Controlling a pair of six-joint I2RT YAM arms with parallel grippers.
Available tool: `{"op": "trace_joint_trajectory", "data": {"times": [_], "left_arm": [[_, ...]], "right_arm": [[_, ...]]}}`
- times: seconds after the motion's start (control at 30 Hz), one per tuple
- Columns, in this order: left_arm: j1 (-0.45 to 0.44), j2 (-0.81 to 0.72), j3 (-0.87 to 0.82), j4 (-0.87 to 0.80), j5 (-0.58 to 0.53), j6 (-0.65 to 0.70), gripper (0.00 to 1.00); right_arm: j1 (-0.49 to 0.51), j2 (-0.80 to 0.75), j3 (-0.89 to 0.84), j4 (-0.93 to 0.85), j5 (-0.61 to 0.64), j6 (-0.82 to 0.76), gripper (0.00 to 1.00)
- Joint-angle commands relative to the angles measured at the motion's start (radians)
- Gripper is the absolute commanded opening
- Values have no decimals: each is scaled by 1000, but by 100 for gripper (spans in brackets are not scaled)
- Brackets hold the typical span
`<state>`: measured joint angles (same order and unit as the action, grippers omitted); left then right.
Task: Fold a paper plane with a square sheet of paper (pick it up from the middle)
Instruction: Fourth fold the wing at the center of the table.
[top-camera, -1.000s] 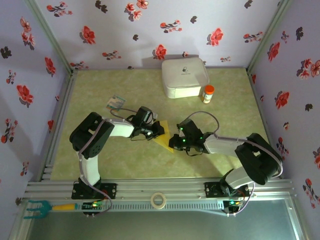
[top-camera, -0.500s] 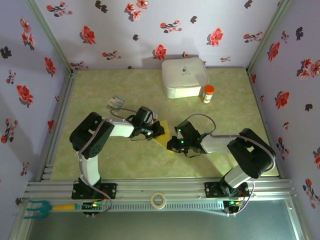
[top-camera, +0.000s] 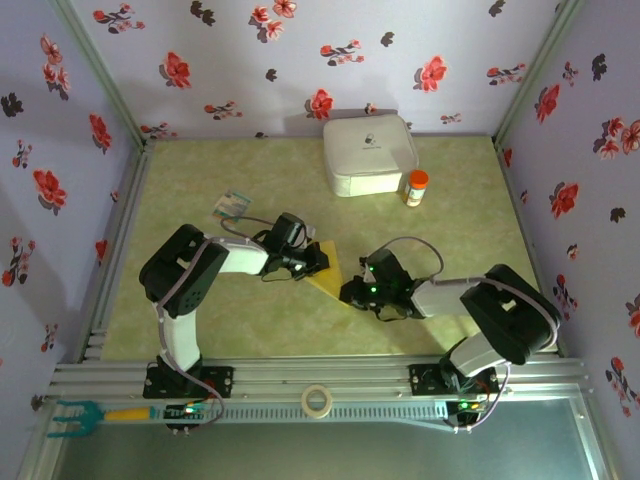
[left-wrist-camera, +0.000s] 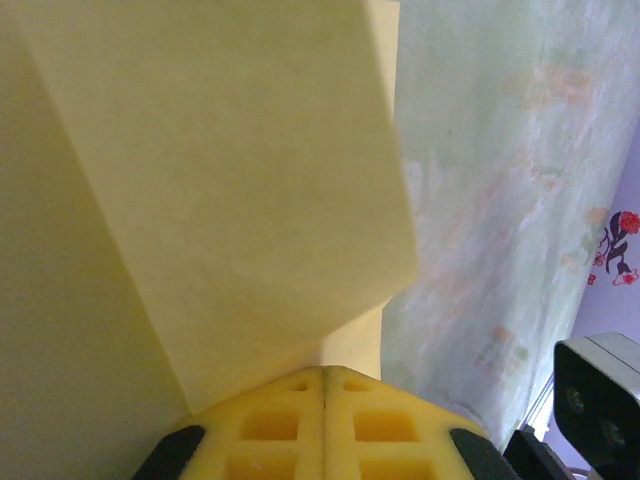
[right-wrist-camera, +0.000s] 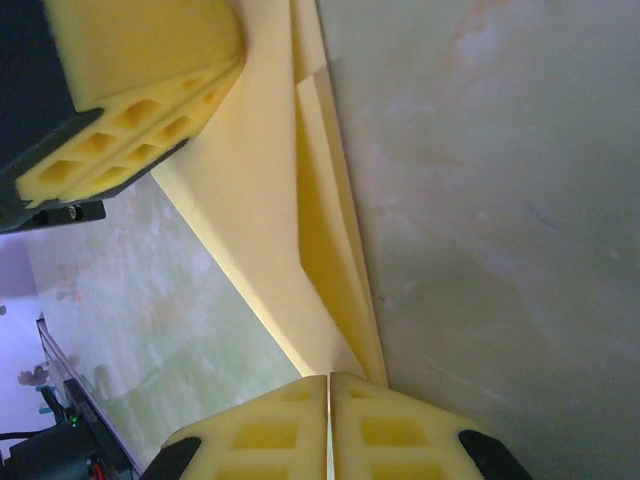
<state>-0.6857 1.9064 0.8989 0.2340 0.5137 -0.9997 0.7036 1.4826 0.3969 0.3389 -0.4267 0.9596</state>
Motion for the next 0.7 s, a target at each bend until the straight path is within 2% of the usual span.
{"op": "trace_joint_trajectory", "data": {"times": [0.0, 0.17, 0.33, 0.43, 0.67], "left_arm": [[-1, 43, -12, -52, -41, 13, 0], [-2, 38, -17, -48, -45, 10, 0], [-1, 28, -20, -48, -44, 13, 0], [-4, 23, -23, -46, -46, 14, 0], [-6, 17, -26, -46, -46, 15, 0]], "right_arm": [[-5, -37, -42, -80, 1, 26, 11], [-4, -121, -43, -257, 51, -5, 7], [-5, -246, 49, -313, 80, -10, 6], [-6, -194, 143, -334, 70, -31, 5], [-5, 64, 273, -229, 45, 7, 3]]}}
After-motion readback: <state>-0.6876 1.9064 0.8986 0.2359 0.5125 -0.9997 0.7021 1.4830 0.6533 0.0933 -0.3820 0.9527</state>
